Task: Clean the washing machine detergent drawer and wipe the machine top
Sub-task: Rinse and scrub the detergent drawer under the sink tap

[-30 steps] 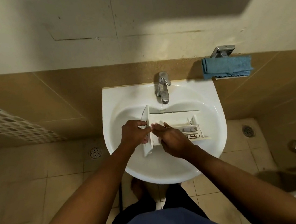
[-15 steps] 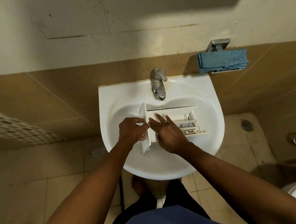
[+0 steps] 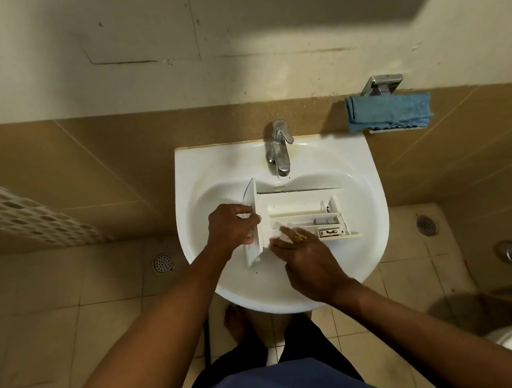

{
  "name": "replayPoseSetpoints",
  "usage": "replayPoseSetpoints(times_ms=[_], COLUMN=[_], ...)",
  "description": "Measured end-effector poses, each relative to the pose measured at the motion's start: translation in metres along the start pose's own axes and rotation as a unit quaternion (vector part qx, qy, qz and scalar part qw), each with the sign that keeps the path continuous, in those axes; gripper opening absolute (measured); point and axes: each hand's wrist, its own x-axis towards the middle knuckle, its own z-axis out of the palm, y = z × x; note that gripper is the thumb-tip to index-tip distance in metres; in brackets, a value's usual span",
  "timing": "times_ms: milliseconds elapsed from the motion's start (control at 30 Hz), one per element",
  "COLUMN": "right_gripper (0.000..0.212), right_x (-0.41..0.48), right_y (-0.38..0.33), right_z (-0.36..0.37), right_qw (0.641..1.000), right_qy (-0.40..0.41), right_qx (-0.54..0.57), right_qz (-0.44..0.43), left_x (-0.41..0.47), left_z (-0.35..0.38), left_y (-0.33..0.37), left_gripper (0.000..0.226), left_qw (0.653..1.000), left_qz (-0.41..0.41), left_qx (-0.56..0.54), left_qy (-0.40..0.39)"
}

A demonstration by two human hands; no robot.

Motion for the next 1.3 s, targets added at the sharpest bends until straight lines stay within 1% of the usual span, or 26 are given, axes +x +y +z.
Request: replayPoseSetpoints(times_ms=[100,200,333,400,433,500,567,633,700,767,867,933,1033,1100,1133,1167,1200,1233,1267,1300], right_gripper=[0.054,0.047,0.049,0.048,0.046,0.044,0.047,0.054,0.057,0.054,0.051,0.057,0.066,0.057,0.049,0.039,0.033,0.03,0.028,0.027], right_x=[0.0,0.015,0.015,0.013,0.014,0.018,0.021,0.016,0.004,-0.001,0.014,0.025,0.019,0.016,0.019,0.026,0.036,0.049,0.065,0.083], right_y=[0.006,0.014,0.021,0.033,0.039,0.043,0.034,0.02,0.013,0.02,0.028,0.022,0.01,0.019,0.027,0.034,0.039,0.044,0.049,0.055], right_z=[-0.001,-0.01,-0.019,-0.021,-0.022,-0.021,-0.015,-0.004,0.002,0.001,-0.004,0.001,0.016,0.015,0.011,0.005,-0.002,-0.007,-0.013,-0.019], right_qw=[1.0,0.999,0.991,0.989,0.992,0.999,1.0,0.999,0.999,0.999,0.999,0.999,0.998,0.997,0.996,0.992,0.983,0.961,0.917,0.84], right_qy=[0.014,0.017,-0.042,-0.042,-0.035,-0.015,-0.017,-0.023,-0.008,0.018,0.027,0.012,-0.015,0.014,0.04,0.065,0.086,0.106,0.123,0.133], right_qx=[0.017,0.009,-0.077,-0.103,-0.093,-0.036,0.009,0.022,0.023,0.009,0.016,0.036,0.045,0.061,0.077,0.107,0.155,0.225,0.325,0.449], right_qz=[-0.003,-0.033,-0.096,-0.093,-0.073,-0.02,0.003,-0.014,-0.028,-0.04,-0.03,-0.021,-0.029,-0.034,-0.024,0.004,0.052,0.12,0.196,0.274], left_x=[0.001,0.002,0.003,0.002,0.002,0.001,0.0,0.0,0.0,0.0,-0.001,-0.001,0.001,0.002,0.001,0.001,0.001,0.001,0.001,0.001], left_z=[0.0,0.0,0.001,0.0,0.0,0.0,-0.001,-0.001,-0.001,-0.001,0.0,-0.001,-0.001,-0.001,0.0,0.0,0.0,0.0,0.0,0.001], left_y=[-0.002,-0.002,-0.002,-0.001,-0.001,-0.001,0.0,0.0,0.001,0.001,0.002,0.002,0.002,0.001,0.001,0.002,0.002,0.001,0.001,0.001], left_gripper=[0.038,0.038,0.039,0.038,0.038,0.037,0.037,0.038,0.037,0.038,0.037,0.037,0.038,0.038,0.038,0.038,0.037,0.037,0.036,0.036], left_qw=[1.0,1.0,1.0,1.0,1.0,1.0,1.0,1.0,1.0,1.0,1.0,1.0,1.0,1.0,1.0,1.0,1.0,1.0,1.0,1.0], left_qz=[0.002,0.004,0.002,0.003,0.003,0.0,-0.003,-0.003,-0.003,-0.002,-0.004,-0.006,-0.001,-0.001,0.0,0.001,-0.001,-0.005,-0.009,-0.012], left_qx=[0.003,0.009,0.009,0.007,0.004,-0.004,-0.007,-0.009,-0.01,-0.009,-0.007,-0.009,0.004,0.007,0.005,0.001,-0.006,-0.014,-0.02,-0.022], left_qy=[0.001,0.0,0.001,0.001,0.0,0.0,0.001,-0.001,-0.003,-0.001,-0.001,-0.003,-0.007,-0.005,-0.005,-0.005,-0.006,-0.006,-0.007,-0.006])
